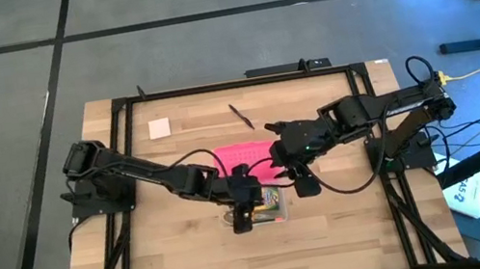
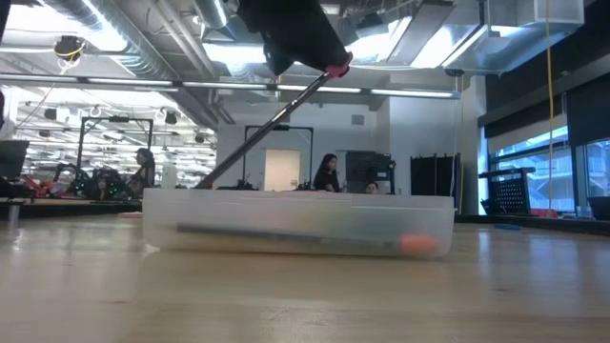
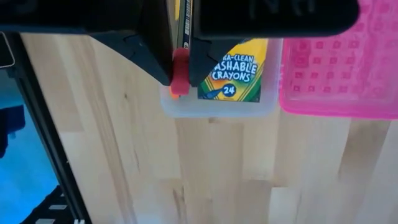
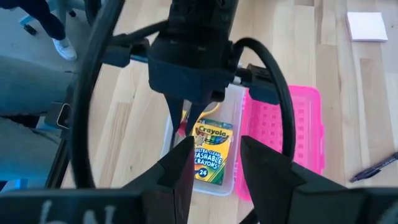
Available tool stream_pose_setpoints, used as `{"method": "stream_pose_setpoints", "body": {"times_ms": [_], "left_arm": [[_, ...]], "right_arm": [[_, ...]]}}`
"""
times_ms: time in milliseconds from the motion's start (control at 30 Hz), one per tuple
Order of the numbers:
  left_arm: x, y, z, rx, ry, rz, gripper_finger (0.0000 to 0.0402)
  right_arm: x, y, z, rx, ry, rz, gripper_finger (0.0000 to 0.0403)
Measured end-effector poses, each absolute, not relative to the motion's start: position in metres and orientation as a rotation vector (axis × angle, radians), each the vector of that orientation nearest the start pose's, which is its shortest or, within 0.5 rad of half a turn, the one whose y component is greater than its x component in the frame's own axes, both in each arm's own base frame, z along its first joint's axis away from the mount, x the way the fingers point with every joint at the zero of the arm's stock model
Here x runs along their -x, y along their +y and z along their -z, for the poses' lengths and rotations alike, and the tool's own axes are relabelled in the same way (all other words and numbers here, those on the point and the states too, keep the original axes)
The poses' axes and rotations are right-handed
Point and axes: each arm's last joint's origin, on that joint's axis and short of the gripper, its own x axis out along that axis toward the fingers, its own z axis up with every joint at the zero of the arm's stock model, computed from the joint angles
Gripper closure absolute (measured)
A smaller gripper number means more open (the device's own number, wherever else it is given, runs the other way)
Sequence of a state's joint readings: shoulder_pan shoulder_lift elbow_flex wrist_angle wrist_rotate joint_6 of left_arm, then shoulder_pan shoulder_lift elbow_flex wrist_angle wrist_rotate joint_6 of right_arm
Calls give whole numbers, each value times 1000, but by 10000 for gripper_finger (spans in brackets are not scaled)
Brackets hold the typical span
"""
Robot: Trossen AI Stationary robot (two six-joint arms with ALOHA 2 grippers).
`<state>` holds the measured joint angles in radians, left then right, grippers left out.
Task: Pack school essentials
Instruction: Put the black pencil into the pink supply box
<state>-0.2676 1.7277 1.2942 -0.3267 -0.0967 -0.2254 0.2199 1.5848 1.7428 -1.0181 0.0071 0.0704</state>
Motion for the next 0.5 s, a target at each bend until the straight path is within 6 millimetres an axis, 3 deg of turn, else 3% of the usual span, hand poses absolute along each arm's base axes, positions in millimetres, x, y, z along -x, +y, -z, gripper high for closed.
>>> {"method": "stream_pose_setpoints", "body": {"times_ms": [500], "left_arm": [[-365, -96, -248, 123, 770, 14, 374]], "right_arm": [[-313, 70, -393, 29, 842, -170, 270]]}}
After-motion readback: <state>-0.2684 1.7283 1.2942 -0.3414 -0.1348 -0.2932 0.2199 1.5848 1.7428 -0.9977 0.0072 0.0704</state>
